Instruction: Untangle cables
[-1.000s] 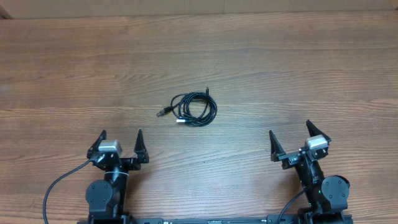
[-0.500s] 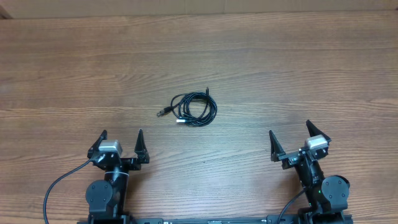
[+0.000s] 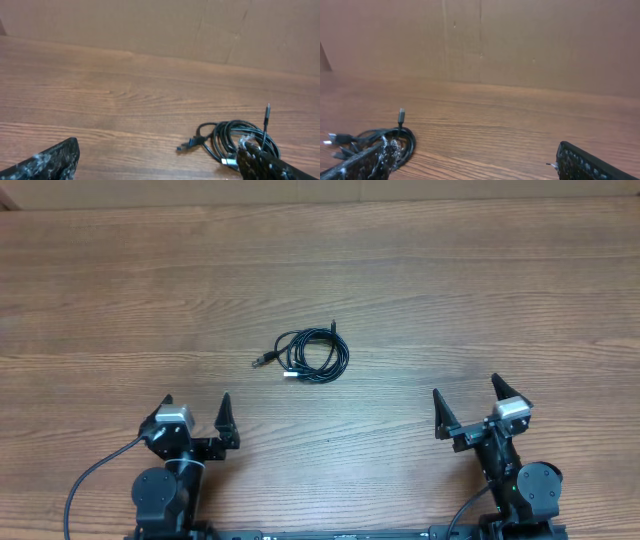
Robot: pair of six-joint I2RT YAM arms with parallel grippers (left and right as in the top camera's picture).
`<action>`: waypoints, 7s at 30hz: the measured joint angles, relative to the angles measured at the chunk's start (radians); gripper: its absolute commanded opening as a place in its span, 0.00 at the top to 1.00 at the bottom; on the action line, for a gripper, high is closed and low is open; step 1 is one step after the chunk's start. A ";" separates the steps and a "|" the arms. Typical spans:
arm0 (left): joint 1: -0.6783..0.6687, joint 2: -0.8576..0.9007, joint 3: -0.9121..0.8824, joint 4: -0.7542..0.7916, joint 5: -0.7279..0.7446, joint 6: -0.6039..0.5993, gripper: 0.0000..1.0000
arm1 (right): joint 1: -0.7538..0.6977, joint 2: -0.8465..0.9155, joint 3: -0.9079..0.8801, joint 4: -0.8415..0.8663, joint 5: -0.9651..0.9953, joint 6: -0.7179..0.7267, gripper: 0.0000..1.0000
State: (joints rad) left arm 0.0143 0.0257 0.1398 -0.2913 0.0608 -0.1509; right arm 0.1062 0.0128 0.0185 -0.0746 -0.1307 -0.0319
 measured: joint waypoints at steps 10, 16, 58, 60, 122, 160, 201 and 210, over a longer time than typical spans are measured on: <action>0.000 0.229 0.231 -0.180 0.010 0.000 0.00 | 0.000 0.000 0.077 -0.205 0.000 0.097 0.00; 0.000 0.425 0.401 -0.289 0.024 0.000 0.00 | 0.000 0.000 0.223 -0.372 0.000 0.127 0.00; -0.222 1.178 1.163 -0.620 0.097 0.003 0.00 | 0.000 1.024 1.183 -1.115 0.025 0.264 0.00; -0.246 1.213 1.182 -0.622 0.083 0.013 0.01 | 0.000 1.024 1.183 -1.113 0.006 0.264 0.00; -0.486 1.994 1.185 -0.299 0.009 0.029 0.71 | 0.000 1.024 1.183 -1.116 -0.023 0.267 0.00; -0.434 1.901 1.506 -0.734 0.403 0.049 0.96 | 0.000 1.175 1.184 -1.078 -0.129 0.267 0.00; -0.426 1.895 1.508 -0.783 0.796 0.180 0.96 | 0.000 1.344 1.100 -1.112 -0.299 0.266 0.28; -0.426 1.895 1.508 -0.774 0.969 0.180 0.96 | 0.000 1.344 1.099 -1.078 -0.298 0.266 0.36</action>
State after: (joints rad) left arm -0.4114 1.9205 1.6474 -1.0657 1.0298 0.0292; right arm 0.1062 1.3571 1.1172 -1.1530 -0.4286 0.2344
